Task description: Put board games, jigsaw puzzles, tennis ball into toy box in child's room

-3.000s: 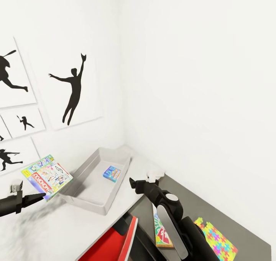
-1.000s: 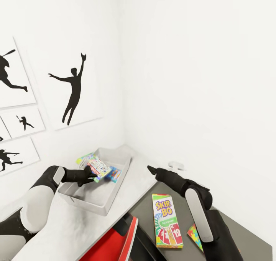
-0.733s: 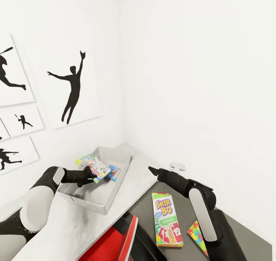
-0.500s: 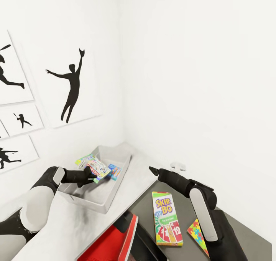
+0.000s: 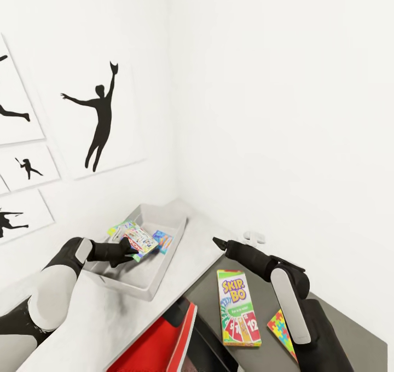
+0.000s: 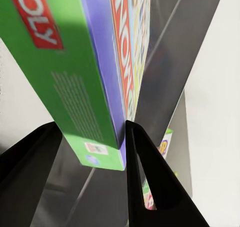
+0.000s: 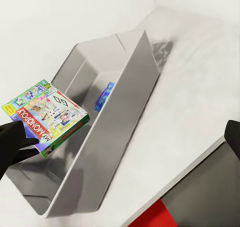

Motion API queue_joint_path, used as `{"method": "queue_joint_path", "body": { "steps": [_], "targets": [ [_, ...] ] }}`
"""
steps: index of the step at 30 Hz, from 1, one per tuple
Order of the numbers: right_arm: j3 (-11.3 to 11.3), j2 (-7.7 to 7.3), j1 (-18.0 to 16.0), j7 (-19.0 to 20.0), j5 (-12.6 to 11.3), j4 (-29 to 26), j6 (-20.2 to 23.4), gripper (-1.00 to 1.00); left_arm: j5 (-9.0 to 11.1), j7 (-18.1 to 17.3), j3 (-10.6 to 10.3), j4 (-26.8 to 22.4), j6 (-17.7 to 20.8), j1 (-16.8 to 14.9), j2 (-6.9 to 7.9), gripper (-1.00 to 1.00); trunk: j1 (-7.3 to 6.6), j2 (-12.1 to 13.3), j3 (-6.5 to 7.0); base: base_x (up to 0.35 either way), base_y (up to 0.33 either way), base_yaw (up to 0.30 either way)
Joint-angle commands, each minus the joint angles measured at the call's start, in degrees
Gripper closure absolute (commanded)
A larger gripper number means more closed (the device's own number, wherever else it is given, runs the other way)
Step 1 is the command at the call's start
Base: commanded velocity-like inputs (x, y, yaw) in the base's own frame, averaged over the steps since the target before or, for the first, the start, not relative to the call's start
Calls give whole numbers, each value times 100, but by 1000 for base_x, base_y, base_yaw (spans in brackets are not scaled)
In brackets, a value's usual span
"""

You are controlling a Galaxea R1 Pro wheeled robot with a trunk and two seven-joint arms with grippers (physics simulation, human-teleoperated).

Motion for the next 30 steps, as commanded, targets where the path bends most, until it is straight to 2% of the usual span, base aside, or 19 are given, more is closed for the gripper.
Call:
{"method": "queue_joint_path", "body": {
  "steps": [1, 14, 22, 25, 30],
  "targets": [
    [-6, 3, -6, 20, 17, -4, 29, -100, -45, -34, 44, -3, 30, -9, -3, 100, 4, -14, -23, 0, 0, 0],
    [-6, 3, -6, 20, 16, -4, 25, -100, -41, 126, 67, -2, 53, -9, -5, 100, 4, -14, -146, 0, 0, 0],
    [-6, 3, -6, 20, 18, -4, 25, -100, -27, 160, 71, 184, 65, -10, 7, 100, 4, -14, -222, 0, 0, 0],
    [-4, 3, -6, 20, 18, -4, 25, -100, -17, 165, 130, 206, 74, -15, 23, 100, 4, -14, -251, 0, 0, 0],
    [0, 3, -6, 20, 21, -4, 25, -100, -6, 179, 387, 214, 77, -21, 47, 100, 4, -14, -298, 0, 0, 0]
  ]
}}
